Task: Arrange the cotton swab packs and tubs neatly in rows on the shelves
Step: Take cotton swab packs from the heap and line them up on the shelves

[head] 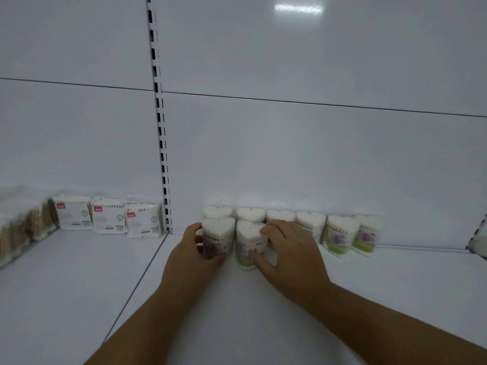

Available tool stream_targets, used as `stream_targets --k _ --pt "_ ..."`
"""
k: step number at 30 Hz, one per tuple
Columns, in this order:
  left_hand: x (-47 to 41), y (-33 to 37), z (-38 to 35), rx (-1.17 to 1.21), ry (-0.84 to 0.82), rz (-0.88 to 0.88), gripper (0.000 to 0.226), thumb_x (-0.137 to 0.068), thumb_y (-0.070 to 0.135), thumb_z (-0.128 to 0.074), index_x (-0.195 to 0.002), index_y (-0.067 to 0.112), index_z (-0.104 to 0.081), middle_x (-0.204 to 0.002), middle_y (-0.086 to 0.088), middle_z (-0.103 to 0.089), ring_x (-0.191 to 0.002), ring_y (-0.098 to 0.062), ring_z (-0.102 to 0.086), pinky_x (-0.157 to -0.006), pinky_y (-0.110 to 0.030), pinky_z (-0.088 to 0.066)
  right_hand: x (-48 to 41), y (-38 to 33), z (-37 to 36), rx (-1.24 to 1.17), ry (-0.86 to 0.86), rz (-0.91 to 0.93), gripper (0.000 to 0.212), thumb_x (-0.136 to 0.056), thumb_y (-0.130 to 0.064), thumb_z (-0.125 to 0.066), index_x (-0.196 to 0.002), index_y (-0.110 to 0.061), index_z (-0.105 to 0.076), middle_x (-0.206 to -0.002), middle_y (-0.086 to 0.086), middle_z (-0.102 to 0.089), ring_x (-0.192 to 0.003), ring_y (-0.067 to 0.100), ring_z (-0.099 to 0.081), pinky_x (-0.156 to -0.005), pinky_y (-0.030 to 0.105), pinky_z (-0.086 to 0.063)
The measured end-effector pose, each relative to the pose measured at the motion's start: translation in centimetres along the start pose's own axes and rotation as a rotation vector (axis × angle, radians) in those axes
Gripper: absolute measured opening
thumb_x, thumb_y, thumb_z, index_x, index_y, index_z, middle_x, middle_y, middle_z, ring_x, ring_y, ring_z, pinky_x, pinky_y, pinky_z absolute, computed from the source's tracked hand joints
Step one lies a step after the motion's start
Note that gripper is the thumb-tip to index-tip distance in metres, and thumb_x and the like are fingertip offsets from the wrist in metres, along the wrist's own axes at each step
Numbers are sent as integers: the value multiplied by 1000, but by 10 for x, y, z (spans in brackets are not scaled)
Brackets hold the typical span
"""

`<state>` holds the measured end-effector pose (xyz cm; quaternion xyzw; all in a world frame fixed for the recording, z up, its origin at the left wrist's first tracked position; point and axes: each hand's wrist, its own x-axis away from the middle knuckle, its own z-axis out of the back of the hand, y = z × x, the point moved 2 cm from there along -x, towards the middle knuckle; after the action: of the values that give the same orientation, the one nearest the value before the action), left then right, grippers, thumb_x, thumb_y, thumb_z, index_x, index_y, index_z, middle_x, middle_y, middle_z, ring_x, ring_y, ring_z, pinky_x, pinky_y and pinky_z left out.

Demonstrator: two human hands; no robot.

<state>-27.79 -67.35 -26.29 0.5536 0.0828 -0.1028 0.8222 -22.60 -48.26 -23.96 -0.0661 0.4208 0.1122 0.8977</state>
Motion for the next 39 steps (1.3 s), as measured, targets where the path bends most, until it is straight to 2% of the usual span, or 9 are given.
stream_targets --k 5,9,11,15,19,25,27,32,39 --pt "4 3 4 14 -12 47 72 -59 28 -85 -121 32 -47 -104 8 -66 -90 -9 -66 -86 -38 -54 -13 1 -3 122 -67 20 35 -77 -51 -59 -84 -17 -63 -89 -1 -62 -81 22 -57 -68 34 -46" --pt "6 6 5 87 8 100 93 -53 29 -83 -136 21 -42 -125 -6 -57 -114 -22 -56 -98 -44 -47 -7 -4 4 60 -115 -40 46 -78 -48 -54 -109 -15 -63 -95 3 -56 -83 22 -55 -68 35 -49" --pt "9 12 9 49 102 104 75 -75 4 -76 -140 13 -40 -132 -9 -51 -118 -23 -50 -97 -36 -41 3 -4 16 -24 -146 0 49 -80 -44 -54 -120 -15 -58 -94 2 -54 -81 19 -53 -66 31 -49" --pt "23 34 16 -34 293 -87 39 -84 -5 -62 -117 14 -56 -113 -2 -58 -100 -22 -54 -83 -29 -41 42 10 51 -115 -365 277 24 -85 -40 -50 -92 -23 -66 -78 -6 -59 -66 11 -54 -53 22 -44" --pt "33 72 -15 -188 -11 -275 34 -84 0 -65 -75 33 -64 -73 8 -66 -71 -8 -63 -58 -9 -44 73 57 86 -33 -522 255 20 -85 -39 -49 -74 -27 -62 -65 -10 -57 -53 10 -52 -45 21 -40" --pt "51 136 -127 -294 -536 -458 43 -84 9 -68 -93 51 -62 -82 24 -67 -74 -4 -64 -64 -17 -51 96 171 134 15 -524 -197 59 -76 -55 -24 -99 -23 -67 -91 -5 -67 -82 15 -62 -74 24 -43" --pt "57 155 -174 -300 -642 -513 52 -84 12 -68 -97 60 -54 -86 28 -66 -77 -1 -63 -64 -12 -49 118 214 158 20 -502 -302 53 -83 -52 -33 -110 -21 -65 -102 -3 -64 -92 16 -61 -78 22 -40" --pt "63 191 -298 -302 -710 -567 28 -84 20 -69 -91 46 -61 -94 29 -63 -89 6 -59 -78 -15 -50 161 305 216 169 -570 -515 30 -93 -39 -51 -118 -24 -58 -111 -7 -59 -96 9 -53 -75 20 -32" --pt "52 245 -458 -496 -611 -638 61 -89 36 -61 -143 25 -34 -141 7 -39 -129 -12 -39 -106 -26 -35 141 357 281 272 -559 -558 25 -92 -39 -51 -108 -25 -65 -102 -4 -67 -96 16 -60 -78 26 -44"
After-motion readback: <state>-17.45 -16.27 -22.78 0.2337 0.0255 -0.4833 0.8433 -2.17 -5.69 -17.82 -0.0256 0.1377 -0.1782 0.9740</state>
